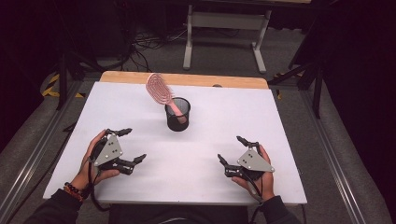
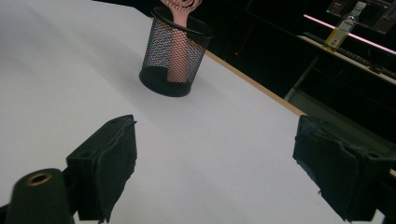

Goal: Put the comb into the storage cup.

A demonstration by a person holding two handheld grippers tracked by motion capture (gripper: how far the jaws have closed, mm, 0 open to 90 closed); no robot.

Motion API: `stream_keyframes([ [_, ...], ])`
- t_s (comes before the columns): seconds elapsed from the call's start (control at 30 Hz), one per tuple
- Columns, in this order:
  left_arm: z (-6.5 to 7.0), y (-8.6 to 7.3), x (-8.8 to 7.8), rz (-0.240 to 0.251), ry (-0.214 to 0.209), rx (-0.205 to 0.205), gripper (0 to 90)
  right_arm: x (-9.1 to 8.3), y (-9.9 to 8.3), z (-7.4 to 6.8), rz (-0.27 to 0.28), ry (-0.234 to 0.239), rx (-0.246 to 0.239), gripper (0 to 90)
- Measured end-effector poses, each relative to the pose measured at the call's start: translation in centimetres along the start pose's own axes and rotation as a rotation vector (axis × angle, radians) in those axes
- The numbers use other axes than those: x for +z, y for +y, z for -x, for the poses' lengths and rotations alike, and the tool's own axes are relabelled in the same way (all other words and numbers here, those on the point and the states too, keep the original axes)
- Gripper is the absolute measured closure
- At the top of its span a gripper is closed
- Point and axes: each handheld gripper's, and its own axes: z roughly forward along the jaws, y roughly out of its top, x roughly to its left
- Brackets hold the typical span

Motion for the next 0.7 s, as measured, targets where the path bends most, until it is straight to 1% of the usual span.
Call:
stream_keyframes([
  [0.03, 0.0, -0.2, -0.1, -0.001, -0.002, -0.008, 6.2, 0.0, 0.0, 0.0, 0.001, 0.0, 0.0, 14.0],
  [0.1, 0.0, -0.7, -0.2, -0.003, 0.008, -0.012, 6.2, 0.0, 0.0, 0.0, 0.001, 0.001, 0.001, 14.0],
  [0.17, -0.1, -1.3, -0.3, -0.004, 0.01, -0.029, 6.2, 0.0, 0.0, 0.0, 0.001, 0.001, 0.001, 14.0],
  [0.37, -0.2, -2.8, -0.7, -0.008, 0.043, -0.064, 5.4, 0.0, -0.1, 0.0, -0.001, 0.002, 0.002, 13.8],
  [0.47, -0.3, -3.3, -1.0, -0.022, 0.055, -0.076, 5.5, 0.1, -0.3, 0.1, -0.006, 0.003, 0.006, 13.8],
  [0.53, -0.3, -3.4, -1.1, -0.018, 0.056, -0.078, 5.4, 0.1, -0.4, 0.1, -0.008, 0.004, 0.007, 13.8],
  [0.57, -0.4, -3.8, -1.5, -0.015, 0.063, -0.093, 5.5, 0.2, -0.5, 0.2, -0.008, 0.005, 0.01, 13.7],
  [0.6, -0.4, -3.8, -1.5, -0.015, 0.063, -0.093, 5.5, 0.2, -0.5, 0.2, -0.009, 0.005, 0.011, 13.6],
  [0.63, -0.4, -4.1, -1.8, -0.008, 0.063, -0.11, 5.6, 0.2, -0.6, 0.2, -0.009, 0.004, 0.01, 13.5],
  [0.7, -0.4, -4.4, -2.1, -0.011, 0.069, -0.112, 5.6, 0.2, -0.6, 0.3, -0.006, 0.003, 0.018, 13.2],
])
